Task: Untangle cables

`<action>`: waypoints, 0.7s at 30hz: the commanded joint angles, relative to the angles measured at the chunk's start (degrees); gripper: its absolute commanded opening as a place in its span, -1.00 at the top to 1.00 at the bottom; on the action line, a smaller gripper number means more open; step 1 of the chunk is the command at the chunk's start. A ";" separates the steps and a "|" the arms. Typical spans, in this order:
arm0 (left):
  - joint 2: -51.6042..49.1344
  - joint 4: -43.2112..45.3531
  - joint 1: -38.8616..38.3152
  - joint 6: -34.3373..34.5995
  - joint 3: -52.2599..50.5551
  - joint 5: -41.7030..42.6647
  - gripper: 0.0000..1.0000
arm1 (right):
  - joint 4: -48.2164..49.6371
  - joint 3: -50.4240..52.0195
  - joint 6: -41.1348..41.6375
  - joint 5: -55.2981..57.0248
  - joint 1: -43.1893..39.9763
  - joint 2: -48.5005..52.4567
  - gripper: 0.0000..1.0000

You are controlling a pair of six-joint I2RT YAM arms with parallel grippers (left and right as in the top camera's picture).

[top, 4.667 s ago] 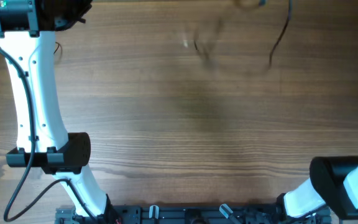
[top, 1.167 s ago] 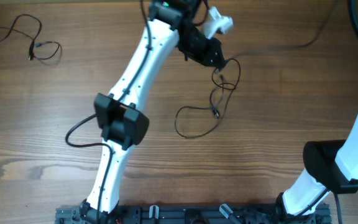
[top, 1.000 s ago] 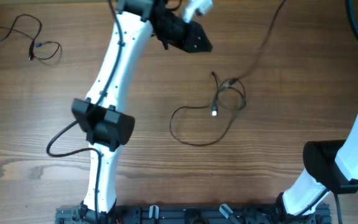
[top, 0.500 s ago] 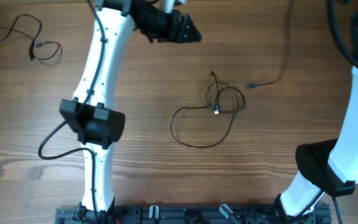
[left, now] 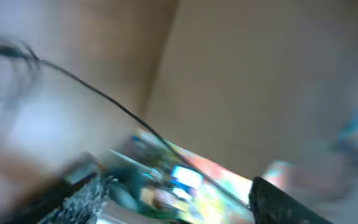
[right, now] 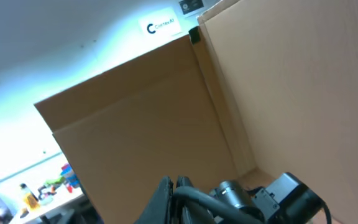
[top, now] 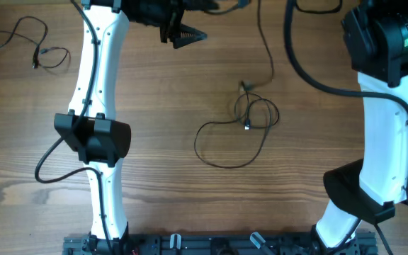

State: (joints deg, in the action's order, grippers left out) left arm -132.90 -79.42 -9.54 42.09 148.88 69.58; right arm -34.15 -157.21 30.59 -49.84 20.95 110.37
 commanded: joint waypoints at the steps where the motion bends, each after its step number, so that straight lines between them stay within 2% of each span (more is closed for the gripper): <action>1: 1.55 0.24 0.72 24.72 0.28 7.15 -0.51 | -0.33 -0.15 -10.80 -2.80 3.56 1.03 0.91; 3: 1.55 1.77 0.70 27.87 0.28 11.17 -0.60 | -0.42 -0.15 -14.43 -2.80 5.46 2.51 0.91; 6: 1.55 2.75 0.66 27.82 0.28 20.26 -0.61 | -0.09 -0.15 -17.62 -2.80 7.21 5.81 0.91; 10: 1.55 2.71 0.66 27.85 0.28 20.41 -0.54 | 0.24 -0.15 -21.35 -3.02 7.23 8.61 0.91; 13: 1.55 2.49 0.66 27.87 0.28 20.41 -0.50 | 0.46 -0.15 -27.17 -2.84 7.32 8.74 0.91; 18: 1.55 2.54 0.66 27.80 0.28 20.41 -0.42 | 1.16 -0.15 -29.35 6.05 7.30 9.31 0.91; 21: 1.55 2.54 0.83 27.65 0.28 20.39 -0.45 | 7.45 -0.17 -28.52 9.84 6.56 9.31 0.91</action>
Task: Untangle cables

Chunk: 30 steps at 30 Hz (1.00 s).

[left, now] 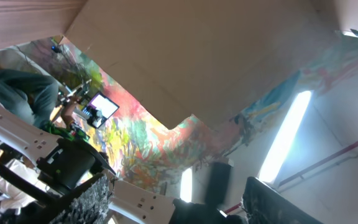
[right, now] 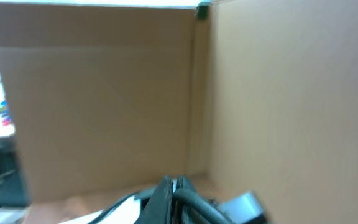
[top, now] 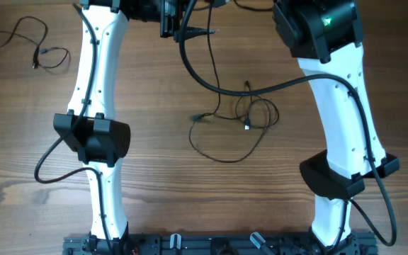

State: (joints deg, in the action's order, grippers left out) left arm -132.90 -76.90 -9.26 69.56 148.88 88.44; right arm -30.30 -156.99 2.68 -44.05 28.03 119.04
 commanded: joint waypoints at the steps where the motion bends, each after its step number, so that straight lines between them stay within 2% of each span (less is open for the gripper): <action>1: 1.55 0.04 0.87 0.46 0.28 1.42 -0.50 | 4.17 -0.39 -0.79 5.05 -0.52 0.63 0.92; 5: 1.55 0.04 2.38 1.46 0.28 0.31 -0.53 | 2.38 -0.37 -1.18 14.38 -0.50 0.76 0.92; 7: 1.55 0.11 4.35 2.97 0.28 -7.69 -0.47 | 3.41 -0.39 -1.11 15.13 -0.57 0.74 0.91; 9: 1.55 0.00 5.70 2.95 0.28 -5.55 -0.46 | 3.21 -0.37 -1.05 15.15 -0.57 0.76 0.91; 11: 1.55 0.00 5.57 2.97 0.28 0.50 -0.44 | 3.48 -0.37 -0.59 15.17 -0.02 1.31 0.91; 16: 1.55 0.02 0.85 5.38 0.28 0.48 -0.44 | 4.66 -0.37 0.46 21.09 3.58 3.72 0.91; 20: 1.55 0.00 -1.86 5.57 0.28 1.14 -0.36 | 5.40 -0.37 0.44 29.99 3.89 3.82 0.91; 23: 1.55 0.02 -2.27 6.45 0.28 1.09 -0.40 | 5.07 -0.37 1.40 26.14 3.98 3.87 0.91; 24: 1.55 0.07 -2.25 7.10 0.28 1.03 -0.29 | 5.18 -0.37 2.69 25.97 4.04 3.87 0.91; 25: 1.55 0.04 -2.25 7.26 0.28 0.61 -0.07 | 5.25 -0.37 3.56 25.97 4.07 3.87 0.91; 27: 1.55 0.48 -2.25 7.21 0.28 -0.04 0.60 | 5.25 -0.37 5.03 25.97 4.22 3.87 0.91; 30: 1.55 0.48 -2.25 7.21 0.28 -6.36 0.92 | 5.44 -0.39 5.62 25.99 4.22 3.74 0.91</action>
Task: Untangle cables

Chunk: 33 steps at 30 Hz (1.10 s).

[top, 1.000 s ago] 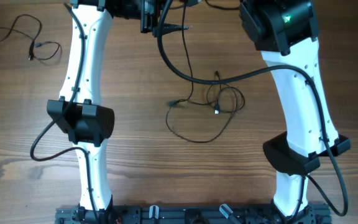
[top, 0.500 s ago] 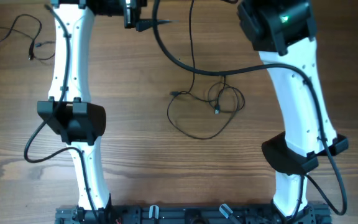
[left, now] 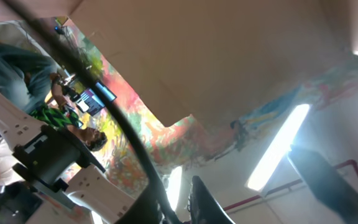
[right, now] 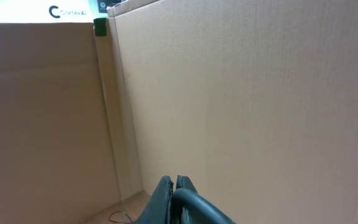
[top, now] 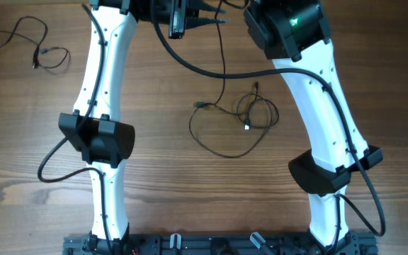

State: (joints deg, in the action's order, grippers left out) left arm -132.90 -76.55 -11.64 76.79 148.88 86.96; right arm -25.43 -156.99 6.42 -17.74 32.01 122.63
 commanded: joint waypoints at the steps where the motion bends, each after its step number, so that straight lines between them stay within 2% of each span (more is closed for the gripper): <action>1: 1.55 0.15 0.20 -0.04 0.28 -7.28 0.92 | 0.61 -0.39 2.75 -0.33 0.24 0.13 0.91; 3: 1.55 2.40 0.33 -0.22 0.28 -13.70 0.92 | 1.11 -0.39 5.86 -0.15 0.22 -0.96 0.91; 4: 1.55 5.16 0.35 -2.75 0.28 -18.51 0.92 | 1.68 -0.42 7.32 0.00 -0.22 -2.03 0.90; 7: 1.57 9.22 0.35 -8.92 0.28 -25.31 0.92 | 2.69 -0.46 12.15 0.35 -3.72 -7.10 0.68; 8: 1.68 9.97 0.33 -9.79 0.28 -25.29 0.92 | 1.81 -0.46 13.46 0.31 -5.90 -9.40 0.44; 10: 3.23 14.95 0.09 -12.44 0.31 -25.31 0.93 | -2.49 -0.46 13.53 0.31 -10.40 -13.25 -0.59; 11: 4.63 17.49 0.00 -12.57 0.31 -25.29 0.92 | -5.33 -0.46 13.51 0.33 -12.66 -14.88 -0.77; 14: 10.51 27.19 -0.11 -11.80 0.31 -25.35 0.93 | -11.08 -0.46 13.46 0.33 -17.40 -17.46 -0.97; 16: 15.02 35.63 -0.09 -11.21 0.31 -25.55 0.93 | -15.28 -0.46 13.46 0.31 -20.13 -18.05 -1.00; 18: 18.21 39.58 -0.09 -12.13 0.31 -29.51 0.92 | -19.10 -0.44 13.49 0.31 -21.57 -18.05 -1.00; 20: 20.65 40.11 -0.09 -21.59 0.31 -39.95 0.92 | -21.99 -0.44 13.14 0.31 -21.99 -18.05 -0.99; 22: 21.03 37.33 -0.68 -35.28 0.28 -53.29 0.92 | -23.63 -0.44 13.16 0.28 -21.97 -18.05 -0.99; 24: 21.03 33.51 -1.14 -41.29 0.28 -62.38 0.92 | -25.44 -0.44 13.07 0.28 -21.97 -18.05 -0.99; 25: 21.03 31.34 -1.16 -46.42 0.28 -67.10 0.92 | -26.88 -0.44 12.70 0.28 -21.97 -18.01 -0.99; 29: 21.99 32.74 -0.81 -48.09 0.28 -65.48 0.92 | -29.59 -0.44 10.08 0.33 -21.97 -17.94 -0.99; 33: 24.20 38.38 -0.90 -47.87 0.28 -62.58 0.92 | -34.01 -0.44 10.10 0.33 -21.97 -17.07 -0.99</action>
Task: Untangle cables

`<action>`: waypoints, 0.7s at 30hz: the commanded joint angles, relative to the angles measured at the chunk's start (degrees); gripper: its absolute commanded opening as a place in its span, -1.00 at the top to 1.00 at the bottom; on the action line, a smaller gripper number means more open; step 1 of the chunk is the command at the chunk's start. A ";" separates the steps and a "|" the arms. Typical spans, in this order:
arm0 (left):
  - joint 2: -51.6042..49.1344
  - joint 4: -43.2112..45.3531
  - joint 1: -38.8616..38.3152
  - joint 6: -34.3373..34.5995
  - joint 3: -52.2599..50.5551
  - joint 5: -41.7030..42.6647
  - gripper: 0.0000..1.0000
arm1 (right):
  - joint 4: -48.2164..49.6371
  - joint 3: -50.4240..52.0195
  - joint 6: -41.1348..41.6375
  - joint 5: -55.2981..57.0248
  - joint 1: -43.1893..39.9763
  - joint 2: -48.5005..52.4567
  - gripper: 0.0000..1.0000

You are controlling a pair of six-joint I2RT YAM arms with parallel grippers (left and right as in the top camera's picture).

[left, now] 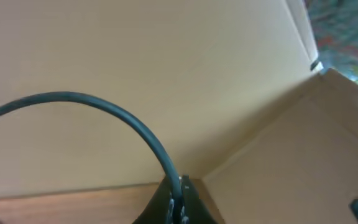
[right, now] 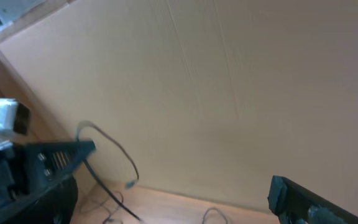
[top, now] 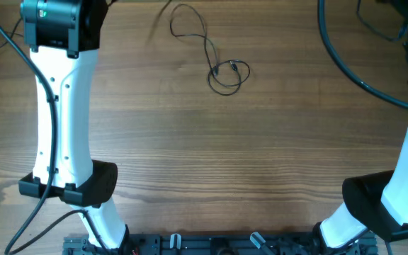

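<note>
A thin black cable (top: 224,73) lies at the table's far middle, a small loop at its near end and a strand running off the top edge. Both grippers are off the top of the overhead view. My left gripper (left: 176,198) is shut, with a dark cable (left: 123,118) rising from between its fingers and arching to the left. My right gripper (right: 184,167) is open wide, nothing between its fingers (right: 48,158). Ahead of it a cable end with a small plug (right: 130,183) hangs above the wood, and more cable loops lie below.
The left arm (top: 59,85) stands over the table's left side, the right arm along the right edge, each trailing a thick black harness cable. Brown cardboard walls (right: 229,93) close the far side. The wooden table (top: 225,163) fills the overhead view.
My right gripper, shut before, is now open. The two arms, then together at the far middle, now stand at the left and right sides. The cable bundle lies farther back and smaller.
First the left gripper was open at the far middle, and the right was shut out at the right. Then the right arm joined it above the cable loops. Then both were shut. Now the left stays shut on a cable, the right is open, the arms stand apart.
</note>
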State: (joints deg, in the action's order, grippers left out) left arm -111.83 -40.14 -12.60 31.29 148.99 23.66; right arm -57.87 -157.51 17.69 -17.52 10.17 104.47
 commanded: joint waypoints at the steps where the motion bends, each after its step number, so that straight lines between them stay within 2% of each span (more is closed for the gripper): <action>1: 3.87 2.51 0.46 -2.43 0.17 -0.20 0.92 | -3.23 0.09 -1.20 0.11 -0.13 1.51 -0.99; 5: 4.37 -4.26 4.96 -2.60 0.17 -8.98 0.92 | -8.70 0.09 -1.18 0.09 -0.13 2.16 -0.99; 10: 4.26 -17.84 15.91 -2.54 0.17 -9.86 0.92 | -15.63 0.11 -1.14 0.09 -0.13 2.21 -0.99; 12: 4.22 -22.67 21.14 3.39 0.17 -9.81 0.92 | -16.79 0.13 -1.07 0.09 -0.13 2.21 -0.99; 14: 4.20 -26.36 24.28 10.21 0.17 -7.78 0.92 | -16.76 0.13 -0.96 0.04 -0.04 2.21 -0.99; 17: 4.20 -26.32 24.22 10.10 0.17 -1.09 0.92 | -16.81 0.13 -0.92 -0.20 -0.02 2.21 -1.00; 21: 4.20 -28.44 23.58 7.37 0.17 1.57 0.92 | -18.21 0.13 -0.96 -0.55 -0.02 2.21 -1.00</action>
State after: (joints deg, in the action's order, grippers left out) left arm -108.09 -67.20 11.29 40.27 148.99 21.93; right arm -75.13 -157.47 17.47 -17.54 10.17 105.86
